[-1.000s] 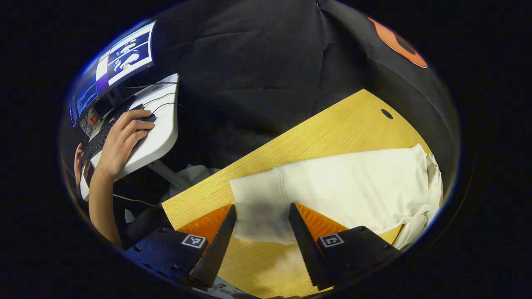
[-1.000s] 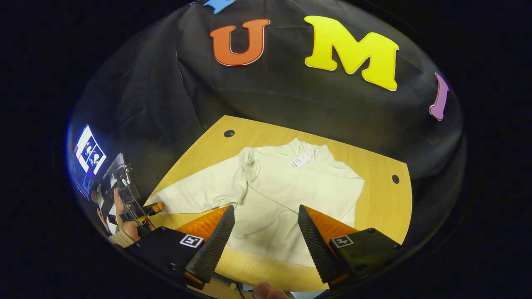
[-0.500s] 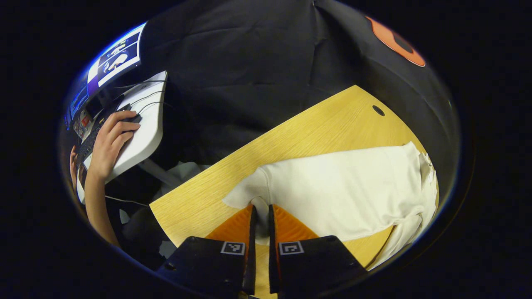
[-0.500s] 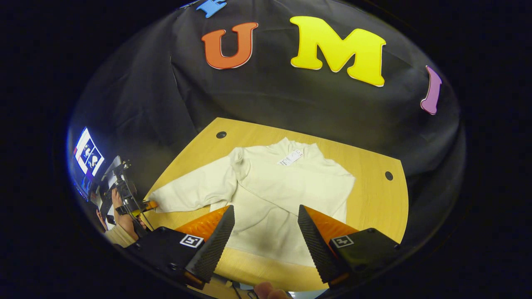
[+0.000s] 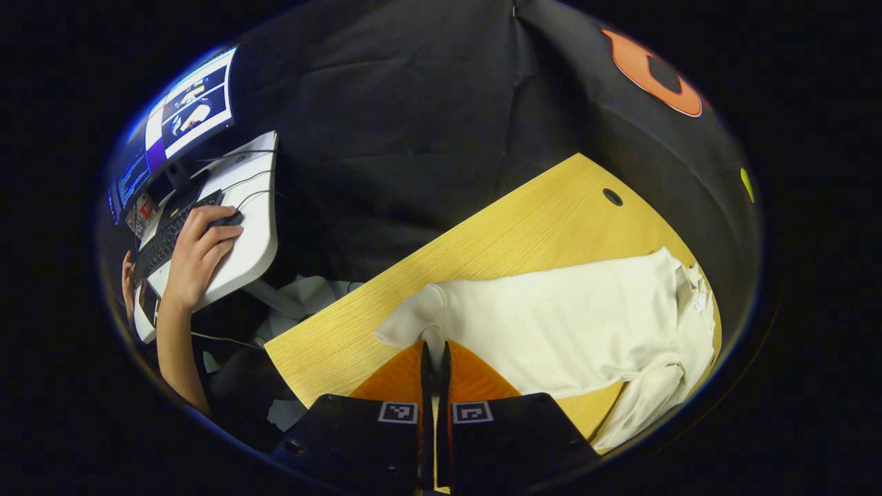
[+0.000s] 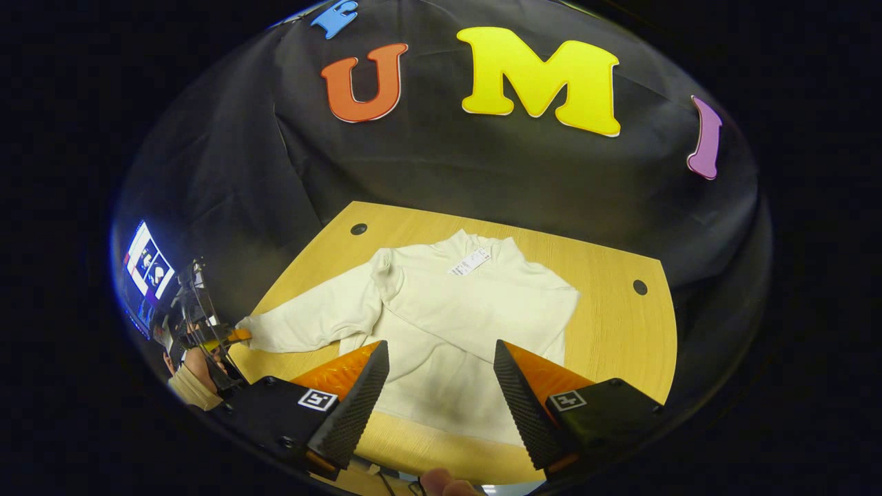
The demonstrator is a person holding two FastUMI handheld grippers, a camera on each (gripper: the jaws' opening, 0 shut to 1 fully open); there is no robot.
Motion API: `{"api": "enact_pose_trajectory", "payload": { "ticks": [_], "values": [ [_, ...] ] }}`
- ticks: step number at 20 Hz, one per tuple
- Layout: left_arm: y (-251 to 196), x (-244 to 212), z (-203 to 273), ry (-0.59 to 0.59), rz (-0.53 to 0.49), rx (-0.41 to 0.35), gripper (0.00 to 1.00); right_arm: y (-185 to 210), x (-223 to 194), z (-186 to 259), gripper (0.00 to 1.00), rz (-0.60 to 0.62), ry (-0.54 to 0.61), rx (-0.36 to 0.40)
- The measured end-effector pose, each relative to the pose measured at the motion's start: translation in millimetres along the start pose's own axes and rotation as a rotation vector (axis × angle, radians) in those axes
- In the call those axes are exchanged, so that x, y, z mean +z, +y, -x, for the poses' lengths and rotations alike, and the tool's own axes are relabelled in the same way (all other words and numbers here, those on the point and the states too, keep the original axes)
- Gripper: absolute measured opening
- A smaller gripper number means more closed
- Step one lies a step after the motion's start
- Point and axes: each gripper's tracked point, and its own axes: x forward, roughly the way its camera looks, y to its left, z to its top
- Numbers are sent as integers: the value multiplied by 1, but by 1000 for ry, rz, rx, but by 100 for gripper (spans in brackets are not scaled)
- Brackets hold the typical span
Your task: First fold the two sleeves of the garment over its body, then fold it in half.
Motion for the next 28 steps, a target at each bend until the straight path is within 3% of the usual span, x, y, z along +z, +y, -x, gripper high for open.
{"api": "enact_pose_trajectory", "payload": {
  "ticks": [6, 15, 18, 19, 20, 21, 22, 25, 27, 28],
  "values": [
    [-59, 28, 34, -35, -73, -59, 4, -27, -3, 6, 95, -46, -23, 4],
    [-225, 55, 79, -100, -222, -220, 4, -89, -30, 19, 95, -122, -32, -40],
    [-296, 51, 90, -105, -293, -289, 4, -113, -36, 26, 95, -170, -29, -69],
    [-318, 48, 93, -107, -327, -306, 10, -121, -37, 29, 95, -177, -32, -81],
    [-340, 44, 96, -107, -356, -321, 4, -130, -39, 32, 95, -182, -37, -94],
    [-361, 37, 98, -100, -382, -342, 10, -137, -41, 34, 95, -187, -40, -103],
    [-379, 28, 99, -88, -405, -357, 4, -145, -44, 35, 95, -197, -40, -115],
    [-442, -2, 104, -63, -477, -408, 4, -165, -54, 39, 94, -239, -32, -143],
    [-484, -21, 113, -62, -527, -449, 10, -179, -59, 42, 95, -260, -32, -167],
    [-503, -28, 118, -74, -556, -466, 4, -187, -58, 46, 94, -255, -45, -184]
  ]
}}
